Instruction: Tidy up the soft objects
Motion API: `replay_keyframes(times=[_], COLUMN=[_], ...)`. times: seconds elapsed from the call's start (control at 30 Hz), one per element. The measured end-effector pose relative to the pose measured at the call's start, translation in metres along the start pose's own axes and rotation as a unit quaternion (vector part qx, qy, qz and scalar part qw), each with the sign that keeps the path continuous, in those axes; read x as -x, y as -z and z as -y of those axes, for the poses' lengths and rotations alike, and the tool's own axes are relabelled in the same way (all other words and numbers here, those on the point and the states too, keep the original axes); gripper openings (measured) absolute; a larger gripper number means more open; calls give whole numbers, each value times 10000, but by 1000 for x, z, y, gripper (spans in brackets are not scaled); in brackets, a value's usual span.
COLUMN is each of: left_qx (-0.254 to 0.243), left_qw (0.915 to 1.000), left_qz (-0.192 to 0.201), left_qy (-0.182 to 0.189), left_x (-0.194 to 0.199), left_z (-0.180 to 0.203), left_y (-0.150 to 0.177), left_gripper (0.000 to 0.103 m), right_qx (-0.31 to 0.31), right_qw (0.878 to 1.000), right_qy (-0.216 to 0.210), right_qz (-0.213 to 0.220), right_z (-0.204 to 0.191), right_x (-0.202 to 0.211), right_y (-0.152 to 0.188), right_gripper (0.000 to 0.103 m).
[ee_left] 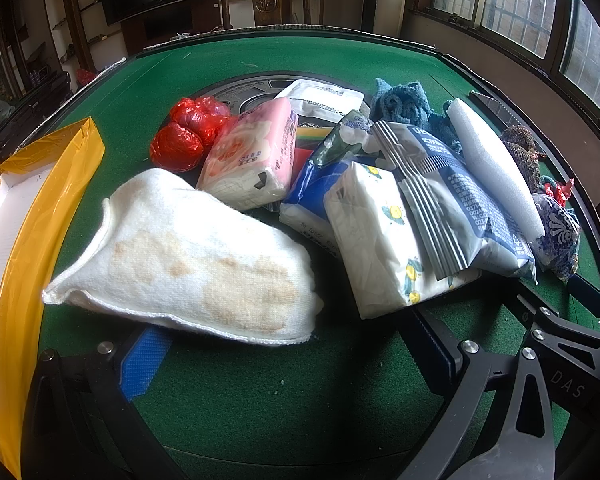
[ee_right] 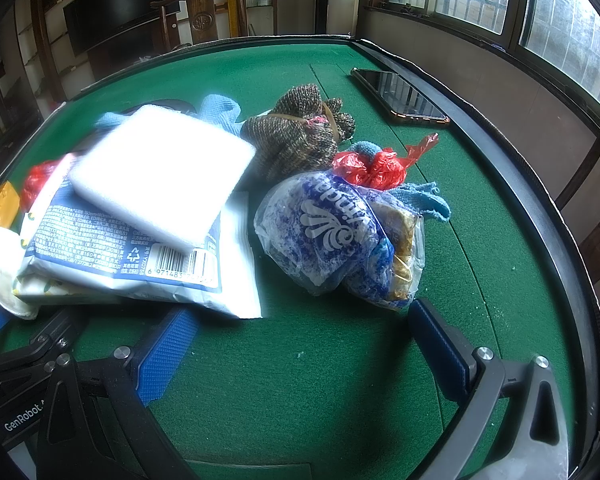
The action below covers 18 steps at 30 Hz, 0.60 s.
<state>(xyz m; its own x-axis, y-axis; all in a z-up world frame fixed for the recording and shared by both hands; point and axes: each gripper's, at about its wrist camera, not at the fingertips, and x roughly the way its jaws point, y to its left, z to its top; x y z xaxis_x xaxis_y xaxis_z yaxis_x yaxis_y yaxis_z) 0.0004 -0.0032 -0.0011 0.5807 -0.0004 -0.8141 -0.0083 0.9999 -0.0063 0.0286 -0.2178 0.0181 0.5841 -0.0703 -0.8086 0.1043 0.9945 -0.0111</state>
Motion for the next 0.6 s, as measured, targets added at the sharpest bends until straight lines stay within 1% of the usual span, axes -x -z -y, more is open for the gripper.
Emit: replay_keyframes(times=[0.2, 0.33, 0.5, 0.57, 0.6], left_qx=[2, 2, -25, -106, -198], left_qw=[10000, 10000, 10000, 9999, 9995], left_qz=[0, 1, -2, -97, -209], left_qy=[1, -1, -3, 56, 129], left_x=[0, 2, 2, 3, 3], left_z=[0, -2, -2, -3, -3], left_y=[0, 1, 2, 1, 0], left_gripper=[103, 103, 103, 103, 103], right_qx=[-26, -369, -384, -382, -382], right_qw=[10000, 9989, 9989, 9989, 9989], right_qy=[27, 279, 277, 278, 278], right_qz=[-12, 0, -3, -7, -8], right_z=[0, -5, -6, -7, -7], right_x=[-1, -5, -5, -3, -4], right_y=[-1, -8, -9, -9, -9], right_gripper=[102, 102, 102, 102, 102])
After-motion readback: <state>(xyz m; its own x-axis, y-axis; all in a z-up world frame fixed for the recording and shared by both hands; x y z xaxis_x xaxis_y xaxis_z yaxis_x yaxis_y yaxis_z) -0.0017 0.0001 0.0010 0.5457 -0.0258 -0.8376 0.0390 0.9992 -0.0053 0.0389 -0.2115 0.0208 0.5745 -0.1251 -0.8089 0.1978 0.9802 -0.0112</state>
